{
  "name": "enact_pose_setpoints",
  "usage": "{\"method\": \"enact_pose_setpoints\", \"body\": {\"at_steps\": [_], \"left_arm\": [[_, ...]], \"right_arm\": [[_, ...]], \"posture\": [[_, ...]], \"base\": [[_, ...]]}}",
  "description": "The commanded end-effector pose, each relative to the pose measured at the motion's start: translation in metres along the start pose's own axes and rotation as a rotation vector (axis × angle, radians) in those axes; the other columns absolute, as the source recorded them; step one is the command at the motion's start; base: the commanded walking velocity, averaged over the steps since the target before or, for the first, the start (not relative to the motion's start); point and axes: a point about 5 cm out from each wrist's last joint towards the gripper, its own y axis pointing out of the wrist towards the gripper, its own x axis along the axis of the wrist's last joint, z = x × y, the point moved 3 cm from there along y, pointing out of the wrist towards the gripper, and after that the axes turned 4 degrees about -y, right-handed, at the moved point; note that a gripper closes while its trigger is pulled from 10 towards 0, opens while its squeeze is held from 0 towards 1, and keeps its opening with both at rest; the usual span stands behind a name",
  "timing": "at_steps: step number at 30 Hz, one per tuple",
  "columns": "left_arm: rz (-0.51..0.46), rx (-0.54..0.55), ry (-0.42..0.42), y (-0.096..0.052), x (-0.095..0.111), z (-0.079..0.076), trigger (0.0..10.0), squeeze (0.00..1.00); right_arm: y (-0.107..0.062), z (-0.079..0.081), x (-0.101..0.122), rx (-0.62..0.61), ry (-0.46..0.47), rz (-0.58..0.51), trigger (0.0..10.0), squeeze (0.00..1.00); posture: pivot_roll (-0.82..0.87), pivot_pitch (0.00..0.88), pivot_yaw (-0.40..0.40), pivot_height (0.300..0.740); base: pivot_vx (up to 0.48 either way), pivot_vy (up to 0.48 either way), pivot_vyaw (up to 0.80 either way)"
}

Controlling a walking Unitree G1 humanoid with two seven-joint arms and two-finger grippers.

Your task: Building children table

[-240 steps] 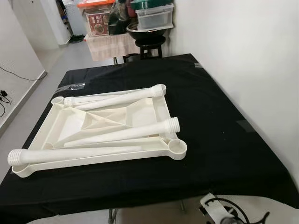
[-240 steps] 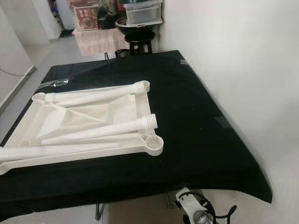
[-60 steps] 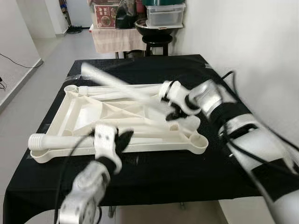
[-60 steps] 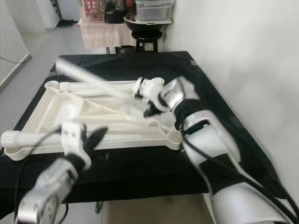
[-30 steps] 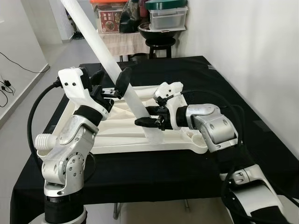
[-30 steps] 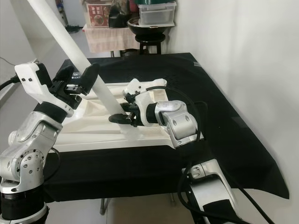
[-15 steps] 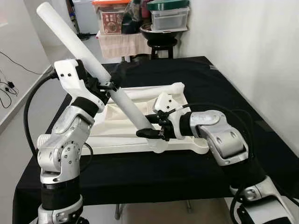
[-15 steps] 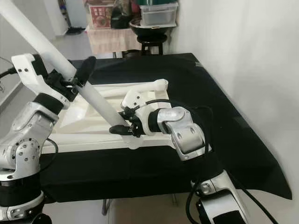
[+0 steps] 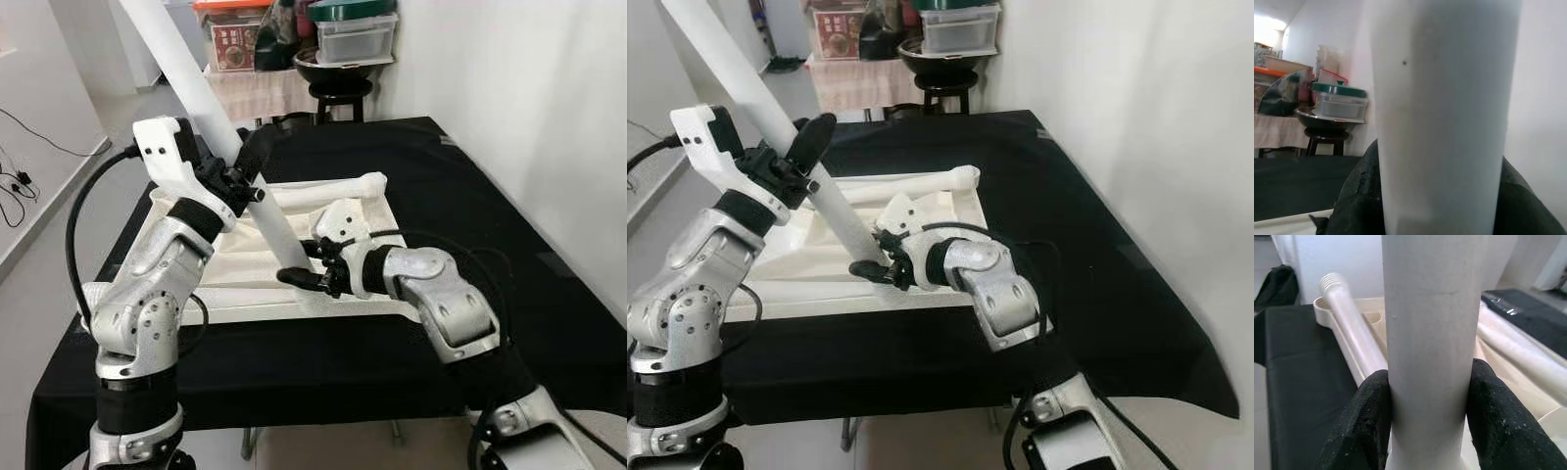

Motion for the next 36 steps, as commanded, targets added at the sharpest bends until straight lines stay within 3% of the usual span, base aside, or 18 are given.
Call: {"method": "enact_pose_setpoints", "body": {"at_steps": [1,5,6,7,13,16,17,19,20,27,36], "left_arm": [[0.017,-0.016,-0.018,0.003,-0.004,-0.002,0.0,0.0],[0.018,-0.03,-0.024,0.004,-0.004,-0.005,0.0,0.0],[0.018,-0.039,-0.027,0.005,-0.005,-0.006,0.0,0.0],[0.019,-0.049,-0.033,0.006,-0.006,-0.008,0.0,0.0],[0.022,-0.062,-0.043,0.008,-0.008,-0.011,0.0,0.0],[0.028,-0.085,-0.042,0.009,-0.009,-0.016,0.0,0.0],[0.033,-0.103,-0.038,0.01,-0.01,-0.019,0.0,0.0],[0.033,-0.103,-0.038,0.01,-0.01,-0.019,0.0,0.0],[0.037,-0.108,-0.032,0.01,-0.011,-0.02,0.0,0.0],[0.04,-0.14,-0.025,0.014,-0.013,-0.029,0.0,0.0],[0.032,-0.159,-0.037,0.017,-0.013,-0.035,0.0,0.0]], "right_arm": [[0.006,0.003,0.013,-0.028,-0.077,-0.074,10.0,0.0],[0.007,0.002,0.013,-0.034,-0.042,-0.084,10.0,0.0],[0.009,0.004,0.012,-0.012,0.018,-0.101,10.0,0.62],[0.01,0.008,0.014,0.018,0.062,-0.125,10.0,1.0],[0.014,0.015,0.019,0.046,0.096,-0.155,10.0,1.0],[0.024,0.021,0.017,0.029,0.076,-0.126,10.0,1.0],[0.033,0.024,0.011,0.004,0.073,-0.066,10.0,0.85],[0.033,0.024,0.011,0.004,0.073,-0.066,10.0,0.85],[0.038,0.023,0.009,-0.015,0.097,-0.035,10.0,0.0],[0.054,0.026,0.006,-0.054,0.166,-0.004,10.0,0.0],[0.057,0.021,0.01,-0.101,0.184,-0.015,10.0,0.0]], "posture": [[-0.07,0.0,0.071,0.74],[-0.07,0.0,0.07,0.74],[-0.07,0.0,0.07,0.74],[-0.07,0.0,0.069,0.74],[-0.07,0.0,0.07,0.74],[-0.07,0.0,0.069,0.74],[-0.07,0.0,0.069,0.74],[-0.07,0.0,0.069,0.74],[-0.07,0.0,0.072,0.74],[-0.07,0.0,0.068,0.74],[-0.07,0.0,0.069,0.74]], "base": [[0.0,0.0,0.0],[0.0,0.0,0.0],[0.0,0.0,0.0],[0.0,0.0,0.0],[0.0,0.0,0.0],[0.0,0.0,0.0],[0.0,0.0,0.0],[0.0,0.0,0.0],[0.0,0.0,0.0],[0.0,0.0,0.0],[0.0,0.0,0.0]]}}
